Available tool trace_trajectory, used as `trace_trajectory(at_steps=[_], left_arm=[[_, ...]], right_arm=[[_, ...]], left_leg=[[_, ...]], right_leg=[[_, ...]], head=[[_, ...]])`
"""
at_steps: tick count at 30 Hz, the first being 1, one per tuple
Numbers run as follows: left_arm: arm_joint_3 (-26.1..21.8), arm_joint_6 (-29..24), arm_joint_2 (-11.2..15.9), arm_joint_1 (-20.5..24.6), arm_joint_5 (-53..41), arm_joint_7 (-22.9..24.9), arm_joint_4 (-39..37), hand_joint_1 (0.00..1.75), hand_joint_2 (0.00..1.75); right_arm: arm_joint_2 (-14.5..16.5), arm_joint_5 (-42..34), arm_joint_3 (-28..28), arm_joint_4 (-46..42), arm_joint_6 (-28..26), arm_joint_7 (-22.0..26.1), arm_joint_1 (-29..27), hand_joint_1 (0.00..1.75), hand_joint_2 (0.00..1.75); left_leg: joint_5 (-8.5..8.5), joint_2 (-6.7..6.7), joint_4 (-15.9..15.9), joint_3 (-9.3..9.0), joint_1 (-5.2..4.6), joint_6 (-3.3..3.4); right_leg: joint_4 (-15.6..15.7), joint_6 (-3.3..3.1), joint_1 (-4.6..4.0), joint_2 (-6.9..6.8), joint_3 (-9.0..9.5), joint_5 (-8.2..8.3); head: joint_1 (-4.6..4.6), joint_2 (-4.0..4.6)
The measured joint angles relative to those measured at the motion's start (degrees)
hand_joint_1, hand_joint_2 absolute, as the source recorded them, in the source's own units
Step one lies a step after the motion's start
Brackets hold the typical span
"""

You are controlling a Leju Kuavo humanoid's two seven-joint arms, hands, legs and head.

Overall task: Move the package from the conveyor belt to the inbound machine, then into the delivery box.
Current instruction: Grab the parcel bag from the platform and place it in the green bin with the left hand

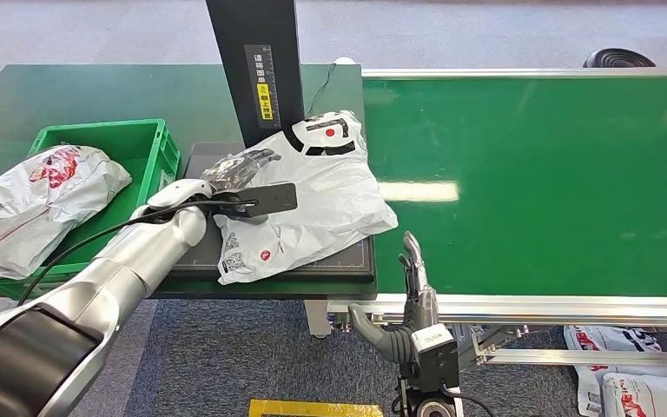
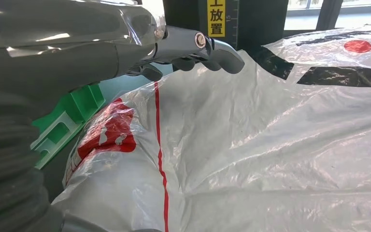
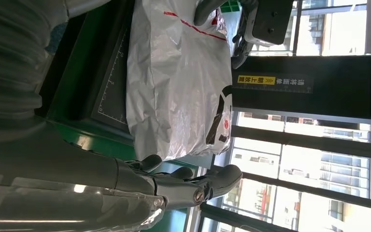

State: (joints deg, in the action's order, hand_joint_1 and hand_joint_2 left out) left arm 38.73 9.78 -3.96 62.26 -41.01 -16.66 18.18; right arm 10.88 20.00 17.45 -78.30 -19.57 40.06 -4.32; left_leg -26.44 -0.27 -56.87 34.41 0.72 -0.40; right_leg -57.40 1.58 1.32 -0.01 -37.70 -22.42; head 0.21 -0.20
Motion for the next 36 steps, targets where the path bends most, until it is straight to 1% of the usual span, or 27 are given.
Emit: trace_trajectory(at_steps=[11,16,26,36], left_arm=[[-0.1,0.0,0.0,-0.3,0.0,0.0,0.0,0.0,1.75],[-0.4,0.5,-0.1,-0.4,-0.4,0.8,-0.3,0.0,1.75],[-1.6,-0.9,-0.8,-4.7,-1.5,1.1,-0.5,0.0,1.75],[-3.3,-1.2,-0.6,-7.2,-1.5,0.8,-1.0,0.0,1.75]], right_arm=[[0.2,0.0,-0.4,0.3,0.1,0.0,0.0,0.0,1.75],[0.5,0.3,-0.5,0.7,0.9,0.0,0.5,0.0,1.75],[1.1,2.0,-1.1,1.0,2.1,0.0,1.1,0.0,1.75],[1.3,2.4,-1.6,1.2,2.9,0.0,1.1,0.0,1.75]], left_leg=[[0.0,0.0,0.0,0.0,0.0,0.0],[0.0,0.01,0.0,-0.01,0.0,0.0],[0.0,0.01,0.0,0.0,0.0,0.0],[0.0,0.01,0.0,-0.01,0.0,0.0]], right_leg=[[0.0,0.0,0.0,0.0,0.0,0.0],[0.0,0.0,0.0,0.0,0.0,0.0],[0.0,0.0,0.0,0.0,0.0,0.0],[0.0,0.0,0.0,0.0,0.01,0.0]], head=[[0.01,0.0],[0.01,0.0],[0.01,0.0],[-0.01,0.0]])
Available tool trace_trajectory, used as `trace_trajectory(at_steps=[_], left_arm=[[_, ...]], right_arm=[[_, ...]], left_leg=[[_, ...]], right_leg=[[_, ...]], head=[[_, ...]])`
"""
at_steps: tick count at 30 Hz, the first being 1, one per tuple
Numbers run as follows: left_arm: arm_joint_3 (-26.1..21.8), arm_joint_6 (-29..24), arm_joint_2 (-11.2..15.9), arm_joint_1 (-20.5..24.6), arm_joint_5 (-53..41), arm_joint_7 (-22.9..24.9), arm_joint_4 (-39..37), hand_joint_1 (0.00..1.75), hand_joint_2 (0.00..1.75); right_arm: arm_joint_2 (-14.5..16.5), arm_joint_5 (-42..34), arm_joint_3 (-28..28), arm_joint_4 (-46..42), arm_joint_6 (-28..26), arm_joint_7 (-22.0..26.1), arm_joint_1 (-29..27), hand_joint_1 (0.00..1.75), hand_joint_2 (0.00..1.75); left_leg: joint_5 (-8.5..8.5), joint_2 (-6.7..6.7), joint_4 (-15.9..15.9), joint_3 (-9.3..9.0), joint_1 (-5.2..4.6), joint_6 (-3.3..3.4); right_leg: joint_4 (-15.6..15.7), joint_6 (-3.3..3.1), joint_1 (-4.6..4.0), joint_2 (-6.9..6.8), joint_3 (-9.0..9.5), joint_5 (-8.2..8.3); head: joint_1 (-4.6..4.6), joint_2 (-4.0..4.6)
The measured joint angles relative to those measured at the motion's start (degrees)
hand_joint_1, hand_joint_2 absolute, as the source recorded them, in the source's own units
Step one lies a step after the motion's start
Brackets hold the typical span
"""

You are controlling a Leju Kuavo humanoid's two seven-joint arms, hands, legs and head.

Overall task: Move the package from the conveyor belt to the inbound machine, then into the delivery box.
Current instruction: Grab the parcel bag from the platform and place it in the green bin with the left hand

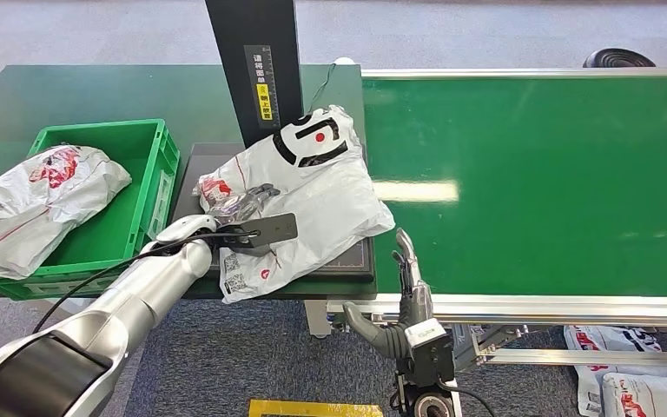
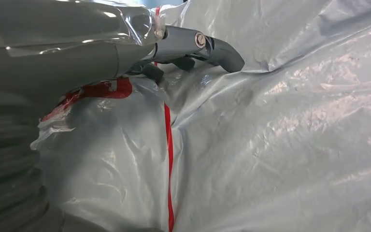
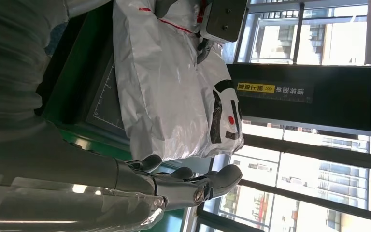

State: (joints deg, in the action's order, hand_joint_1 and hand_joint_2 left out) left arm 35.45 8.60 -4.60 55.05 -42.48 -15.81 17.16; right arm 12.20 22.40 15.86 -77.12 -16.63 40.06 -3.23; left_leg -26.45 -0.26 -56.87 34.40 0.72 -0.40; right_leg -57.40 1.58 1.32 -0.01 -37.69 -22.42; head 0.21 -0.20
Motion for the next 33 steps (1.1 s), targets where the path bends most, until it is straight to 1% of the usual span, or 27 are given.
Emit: trace_trajectory(at_steps=[10,14,17,19,21,22,24,33], left_arm=[[-2.1,-0.7,0.4,-2.1,0.2,-1.1,0.0,0.0,1.75],[-2.4,-1.1,0.3,-2.3,-0.3,-0.3,0.0,0.59,1.75],[-2.4,-1.7,0.2,-2.4,-0.8,0.8,0.0,0.59,1.75],[-2.5,-1.9,0.2,-2.4,-1.0,1.1,0.0,1.1,1.75],[-2.5,-2.0,0.2,-2.4,-1.0,1.2,0.0,1.66,1.75],[-2.5,-2.0,0.2,-2.4,-1.1,1.3,0.0,1.71,1.75],[-2.6,-2.0,0.2,-2.3,-1.2,1.3,0.0,1.75,1.75],[-4.0,-2.2,0.2,-2.3,-1.2,1.5,0.0,1.75,1.75]], right_arm=[[0.1,0.2,-0.3,0.0,0.3,0.0,0.0,0.0,1.75],[0.1,0.3,-0.7,0.0,0.3,0.0,0.0,0.0,1.75],[0.1,0.6,-1.1,-0.1,0.3,0.0,-0.1,0.0,1.75],[0.1,0.7,-1.3,-0.1,0.3,0.0,-0.1,0.0,1.75],[0.2,0.7,-1.4,-0.1,0.3,0.0,-0.1,0.0,1.75],[0.2,0.8,-1.4,-0.1,0.3,0.0,-0.1,0.0,1.75],[0.3,0.8,-1.5,-0.1,0.4,0.0,-0.1,0.0,1.75],[0.3,0.3,-1.5,-0.1,0.0,0.0,0.0,0.0,1.75]], left_leg=[[0.0,0.0,0.0,-0.03,0.0,0.0],[0.0,0.0,0.0,-0.04,0.0,0.0],[0.0,0.0,0.0,-0.06,0.0,0.0],[0.0,0.01,0.0,-0.07,0.0,0.0],[0.0,0.01,0.0,-0.1,0.0,0.0],[0.0,0.01,0.0,-0.11,0.0,0.0],[0.0,0.01,0.0,-0.12,0.0,0.0],[0.0,0.01,0.0,-0.13,0.0,0.0]], right_leg=[[0.0,0.0,0.0,0.0,0.03,0.0],[0.0,0.0,0.0,0.0,0.04,0.0],[0.0,0.0,0.0,0.0,0.05,0.0],[0.0,0.0,0.0,0.0,0.07,0.0],[0.0,0.0,0.0,0.0,0.09,0.0],[0.0,0.0,0.0,0.0,0.1,0.0],[0.0,0.0,0.0,0.0,0.12,0.0],[0.0,0.0,0.0,0.0,0.14,0.0]], head=[[0.0,0.0],[0.01,0.0],[0.01,0.0],[0.01,0.0],[0.01,0.0],[0.01,0.0],[0.01,0.0],[0.01,0.0]])
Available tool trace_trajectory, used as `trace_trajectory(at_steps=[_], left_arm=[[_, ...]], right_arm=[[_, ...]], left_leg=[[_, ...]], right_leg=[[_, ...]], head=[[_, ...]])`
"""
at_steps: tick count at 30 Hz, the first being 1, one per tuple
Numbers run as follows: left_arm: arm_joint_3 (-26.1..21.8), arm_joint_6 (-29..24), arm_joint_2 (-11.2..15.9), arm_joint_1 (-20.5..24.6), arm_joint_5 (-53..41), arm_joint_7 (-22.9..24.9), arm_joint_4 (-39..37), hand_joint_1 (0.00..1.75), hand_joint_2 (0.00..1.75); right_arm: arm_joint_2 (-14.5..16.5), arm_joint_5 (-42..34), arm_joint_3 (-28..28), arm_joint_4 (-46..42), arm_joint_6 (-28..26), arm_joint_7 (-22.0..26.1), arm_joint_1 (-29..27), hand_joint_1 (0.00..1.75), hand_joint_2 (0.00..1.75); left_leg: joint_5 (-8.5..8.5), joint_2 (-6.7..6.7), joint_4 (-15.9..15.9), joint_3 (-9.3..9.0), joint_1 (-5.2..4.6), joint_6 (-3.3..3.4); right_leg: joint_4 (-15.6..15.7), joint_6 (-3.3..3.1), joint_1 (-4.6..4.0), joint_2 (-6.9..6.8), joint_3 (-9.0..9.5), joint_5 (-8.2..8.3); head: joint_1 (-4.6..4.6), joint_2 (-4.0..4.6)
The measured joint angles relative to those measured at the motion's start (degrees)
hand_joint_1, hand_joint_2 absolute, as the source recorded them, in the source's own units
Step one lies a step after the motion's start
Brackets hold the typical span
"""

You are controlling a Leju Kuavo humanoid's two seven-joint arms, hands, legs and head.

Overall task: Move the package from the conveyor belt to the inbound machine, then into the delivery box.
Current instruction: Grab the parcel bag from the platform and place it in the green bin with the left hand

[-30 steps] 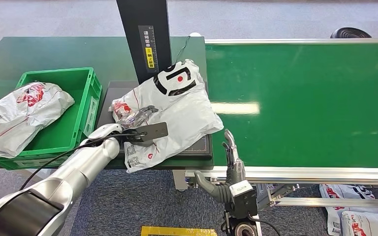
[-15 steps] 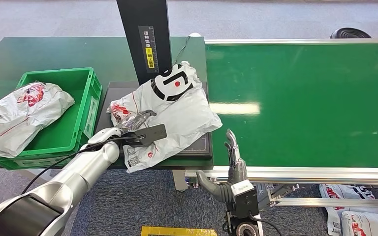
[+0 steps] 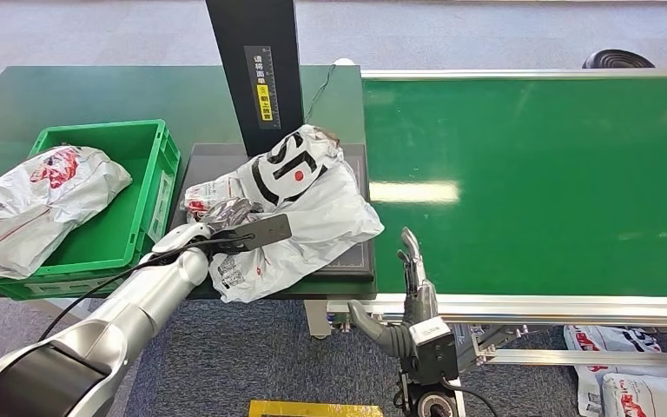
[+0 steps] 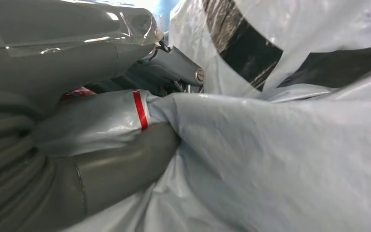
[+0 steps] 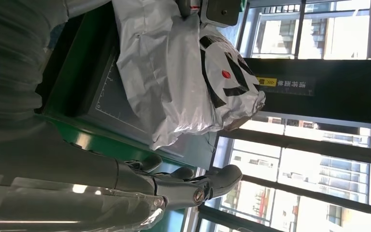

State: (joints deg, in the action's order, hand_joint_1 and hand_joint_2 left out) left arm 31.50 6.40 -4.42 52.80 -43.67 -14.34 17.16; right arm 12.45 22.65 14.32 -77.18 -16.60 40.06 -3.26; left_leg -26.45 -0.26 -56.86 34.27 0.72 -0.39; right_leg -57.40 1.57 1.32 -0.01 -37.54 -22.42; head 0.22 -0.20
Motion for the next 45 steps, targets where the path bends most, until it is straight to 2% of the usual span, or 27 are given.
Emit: trace_trajectory(at_steps=[15,21,25,38,45], left_arm=[[-0.5,-1.7,0.0,-0.3,0.2,-0.3,0.0,1.75,1.75],[-5.1,-7.3,-0.2,-0.8,4.1,-2.2,0.2,1.75,1.75],[-8.3,-7.3,-0.3,-0.6,5.2,-3.1,0.7,1.75,1.75],[-11.6,-6.6,-0.5,1.7,5.1,-5.2,2.5,1.75,1.75],[-14.9,-7.7,-0.5,5.7,9.9,-7.7,5.1,1.75,1.75]], right_arm=[[0.0,-0.2,0.0,0.0,-0.3,0.0,0.0,0.0,1.75],[0.0,-0.1,0.0,0.0,-0.6,0.0,0.0,0.0,1.75],[0.1,0.0,0.0,0.1,-0.6,0.0,0.1,0.0,1.75],[0.2,-0.5,0.0,0.5,-1.3,0.0,0.3,0.0,1.75],[0.2,-1.3,0.0,0.7,-1.8,0.0,0.2,0.0,1.75]], left_leg=[[0.0,0.0,0.0,0.0,0.0,0.0],[0.01,0.0,0.0,0.0,0.0,0.0],[0.01,0.0,0.0,0.01,0.0,0.0],[0.01,-0.01,0.0,0.05,0.0,-0.01],[0.02,-0.01,0.0,0.09,0.0,0.0]], right_leg=[[0.0,0.0,0.0,0.0,-0.01,0.0],[0.0,0.0,0.0,0.0,-0.03,0.0],[0.0,0.0,-0.01,0.0,-0.04,0.0],[0.0,0.0,0.0,0.0,-0.08,0.0],[0.0,0.0,-0.01,0.0,-0.11,0.01]], head=[[0.0,0.0],[0.0,0.0],[0.0,0.0],[0.0,0.0],[0.0,0.0]])
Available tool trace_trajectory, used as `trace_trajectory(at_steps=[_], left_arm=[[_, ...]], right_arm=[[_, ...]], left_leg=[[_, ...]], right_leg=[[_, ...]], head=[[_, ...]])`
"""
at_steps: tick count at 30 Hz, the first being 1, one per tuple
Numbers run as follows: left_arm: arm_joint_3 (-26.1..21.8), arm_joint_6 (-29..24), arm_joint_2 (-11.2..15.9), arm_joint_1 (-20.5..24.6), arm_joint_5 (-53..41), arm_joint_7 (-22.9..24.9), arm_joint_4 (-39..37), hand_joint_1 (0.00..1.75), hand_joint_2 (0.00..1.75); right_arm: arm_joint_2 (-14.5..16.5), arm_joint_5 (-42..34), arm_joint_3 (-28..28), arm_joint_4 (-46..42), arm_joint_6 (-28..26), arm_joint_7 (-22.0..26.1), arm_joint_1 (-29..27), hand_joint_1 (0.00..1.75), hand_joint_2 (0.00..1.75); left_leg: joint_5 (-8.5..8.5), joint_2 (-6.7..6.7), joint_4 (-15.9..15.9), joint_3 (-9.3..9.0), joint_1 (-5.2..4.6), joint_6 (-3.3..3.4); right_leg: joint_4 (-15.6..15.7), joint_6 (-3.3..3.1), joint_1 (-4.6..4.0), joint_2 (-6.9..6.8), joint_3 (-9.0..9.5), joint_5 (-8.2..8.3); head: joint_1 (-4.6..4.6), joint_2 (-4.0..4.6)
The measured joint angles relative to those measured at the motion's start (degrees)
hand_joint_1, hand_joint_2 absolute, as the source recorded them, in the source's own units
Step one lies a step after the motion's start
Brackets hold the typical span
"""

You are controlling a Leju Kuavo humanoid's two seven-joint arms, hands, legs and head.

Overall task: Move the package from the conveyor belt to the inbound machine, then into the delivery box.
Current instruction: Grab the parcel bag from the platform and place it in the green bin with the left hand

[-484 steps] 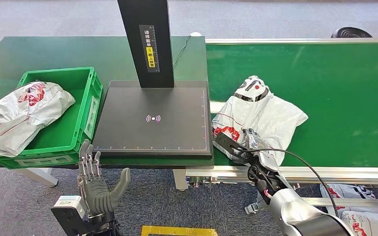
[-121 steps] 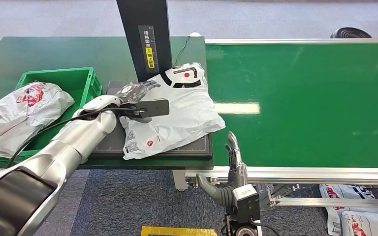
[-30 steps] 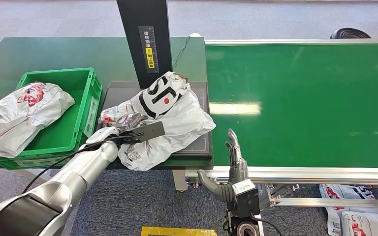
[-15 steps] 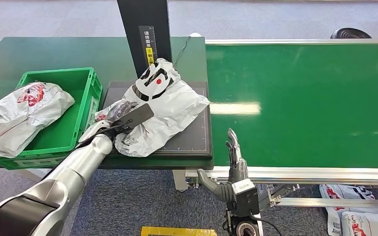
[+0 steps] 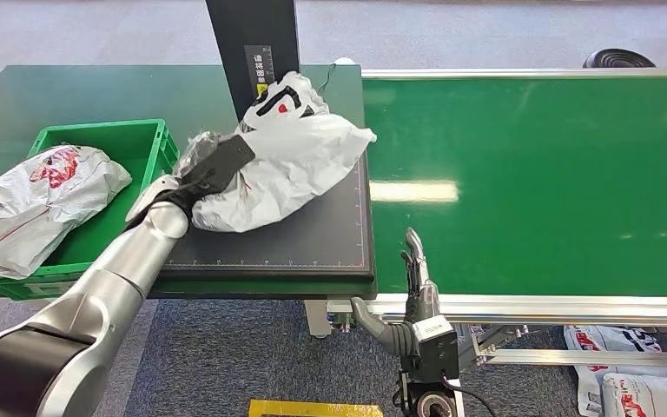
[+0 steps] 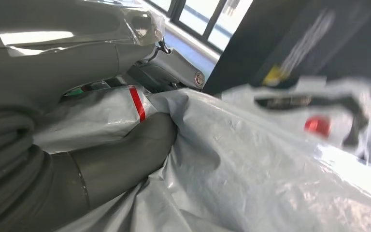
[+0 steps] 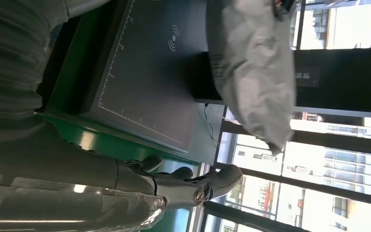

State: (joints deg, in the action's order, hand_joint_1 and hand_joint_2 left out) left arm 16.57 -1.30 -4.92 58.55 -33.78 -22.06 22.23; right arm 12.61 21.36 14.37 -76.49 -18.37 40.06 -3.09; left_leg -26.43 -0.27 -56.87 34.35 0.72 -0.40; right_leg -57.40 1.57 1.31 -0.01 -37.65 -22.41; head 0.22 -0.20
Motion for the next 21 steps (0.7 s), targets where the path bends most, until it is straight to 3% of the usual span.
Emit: trace_trajectory(at_steps=[8,21], left_arm=[[-4.9,0.0,0.0,4.7,5.6,-1.7,4.9,1.75,1.75],[-6.8,-5.3,-1.1,7.5,12.9,1.0,21.1,1.75,1.75]], right_arm=[[0.3,0.4,0.0,0.7,0.1,0.0,0.0,0.0,1.75],[1.3,1.1,0.1,0.8,0.4,0.0,-0.4,0.0,1.75]], left_leg=[[0.0,0.0,0.0,0.0,0.0,0.0],[0.0,0.03,0.0,0.02,0.0,0.0]], right_leg=[[0.0,0.0,0.0,0.0,-0.01,0.0],[0.0,0.0,0.0,0.0,-0.03,0.0]], head=[[-0.01,0.0],[-0.01,0.0]])
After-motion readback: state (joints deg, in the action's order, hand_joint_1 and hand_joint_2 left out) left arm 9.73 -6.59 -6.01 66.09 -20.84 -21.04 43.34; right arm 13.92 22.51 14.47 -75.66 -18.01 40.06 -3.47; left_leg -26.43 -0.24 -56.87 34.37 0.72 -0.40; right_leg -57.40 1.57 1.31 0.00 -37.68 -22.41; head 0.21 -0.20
